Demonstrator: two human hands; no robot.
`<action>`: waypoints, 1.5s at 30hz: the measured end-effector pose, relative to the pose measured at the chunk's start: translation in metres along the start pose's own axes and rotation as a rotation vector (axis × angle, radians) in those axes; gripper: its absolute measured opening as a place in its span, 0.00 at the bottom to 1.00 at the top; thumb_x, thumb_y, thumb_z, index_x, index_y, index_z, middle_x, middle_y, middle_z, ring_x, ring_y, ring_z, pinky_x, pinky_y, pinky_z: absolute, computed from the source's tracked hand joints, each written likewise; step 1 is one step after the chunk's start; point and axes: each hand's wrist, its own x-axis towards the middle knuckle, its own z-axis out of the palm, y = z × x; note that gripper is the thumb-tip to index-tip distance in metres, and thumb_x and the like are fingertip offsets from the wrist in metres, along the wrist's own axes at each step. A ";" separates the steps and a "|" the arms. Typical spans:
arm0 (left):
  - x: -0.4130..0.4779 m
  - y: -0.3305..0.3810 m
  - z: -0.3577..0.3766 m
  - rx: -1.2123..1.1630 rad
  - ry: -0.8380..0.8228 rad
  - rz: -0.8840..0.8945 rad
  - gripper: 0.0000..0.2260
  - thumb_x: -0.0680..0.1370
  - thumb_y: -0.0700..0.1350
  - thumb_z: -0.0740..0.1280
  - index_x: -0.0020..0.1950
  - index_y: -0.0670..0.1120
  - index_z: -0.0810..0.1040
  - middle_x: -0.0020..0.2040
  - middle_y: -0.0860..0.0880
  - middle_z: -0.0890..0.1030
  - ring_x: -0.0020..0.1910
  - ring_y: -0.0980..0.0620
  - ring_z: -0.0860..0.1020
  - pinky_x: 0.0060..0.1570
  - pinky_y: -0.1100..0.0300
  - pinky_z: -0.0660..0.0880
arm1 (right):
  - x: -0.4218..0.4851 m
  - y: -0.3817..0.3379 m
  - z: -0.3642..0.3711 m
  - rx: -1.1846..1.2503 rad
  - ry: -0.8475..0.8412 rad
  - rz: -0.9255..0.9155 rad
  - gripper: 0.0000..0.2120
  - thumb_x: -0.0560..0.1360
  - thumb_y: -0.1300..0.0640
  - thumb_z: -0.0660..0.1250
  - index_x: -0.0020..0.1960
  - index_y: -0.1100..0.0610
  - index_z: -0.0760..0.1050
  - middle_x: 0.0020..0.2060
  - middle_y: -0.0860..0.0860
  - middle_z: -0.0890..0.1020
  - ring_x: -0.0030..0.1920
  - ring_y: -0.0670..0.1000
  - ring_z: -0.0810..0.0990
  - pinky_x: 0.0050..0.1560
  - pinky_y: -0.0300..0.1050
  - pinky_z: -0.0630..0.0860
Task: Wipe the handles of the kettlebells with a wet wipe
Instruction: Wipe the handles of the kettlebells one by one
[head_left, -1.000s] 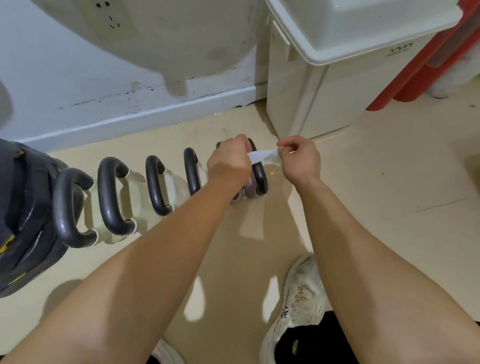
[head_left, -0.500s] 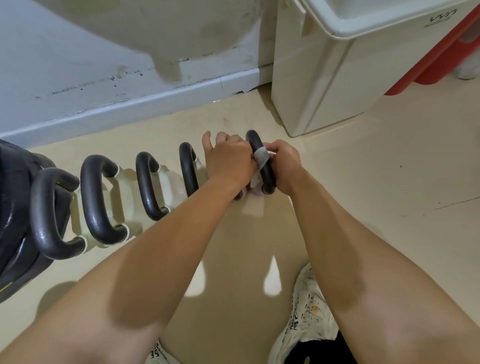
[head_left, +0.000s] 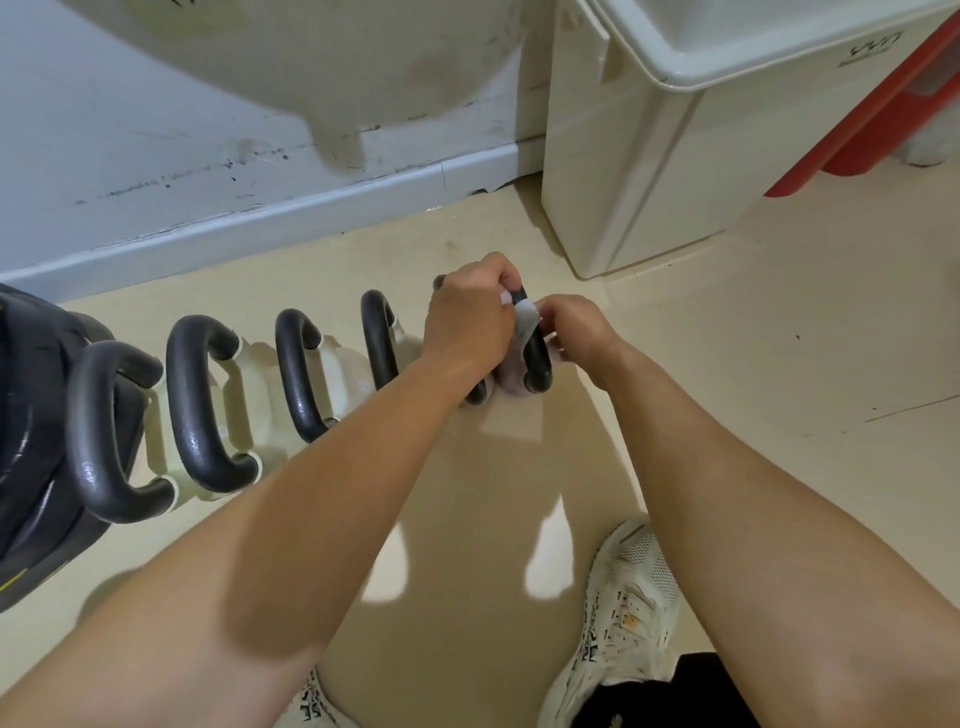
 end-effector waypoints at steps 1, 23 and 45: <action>0.000 0.002 0.000 -0.088 -0.008 -0.050 0.09 0.76 0.36 0.63 0.47 0.49 0.79 0.43 0.50 0.79 0.48 0.49 0.76 0.42 0.67 0.71 | -0.002 0.001 -0.003 -0.008 -0.029 0.013 0.10 0.75 0.61 0.58 0.46 0.62 0.78 0.41 0.57 0.80 0.42 0.56 0.77 0.48 0.51 0.76; 0.018 0.006 0.013 0.069 -0.143 0.164 0.07 0.74 0.37 0.63 0.46 0.44 0.81 0.47 0.47 0.77 0.46 0.49 0.76 0.47 0.58 0.72 | -0.006 0.010 -0.001 0.213 0.184 -0.183 0.07 0.73 0.64 0.70 0.50 0.56 0.81 0.40 0.55 0.86 0.42 0.53 0.84 0.47 0.48 0.83; -0.016 0.012 0.022 -0.022 -0.003 -0.238 0.08 0.80 0.50 0.64 0.48 0.46 0.74 0.46 0.48 0.78 0.42 0.46 0.78 0.46 0.45 0.78 | 0.001 0.020 0.002 0.314 0.164 -0.263 0.06 0.74 0.63 0.76 0.49 0.65 0.84 0.41 0.59 0.86 0.43 0.53 0.86 0.50 0.46 0.83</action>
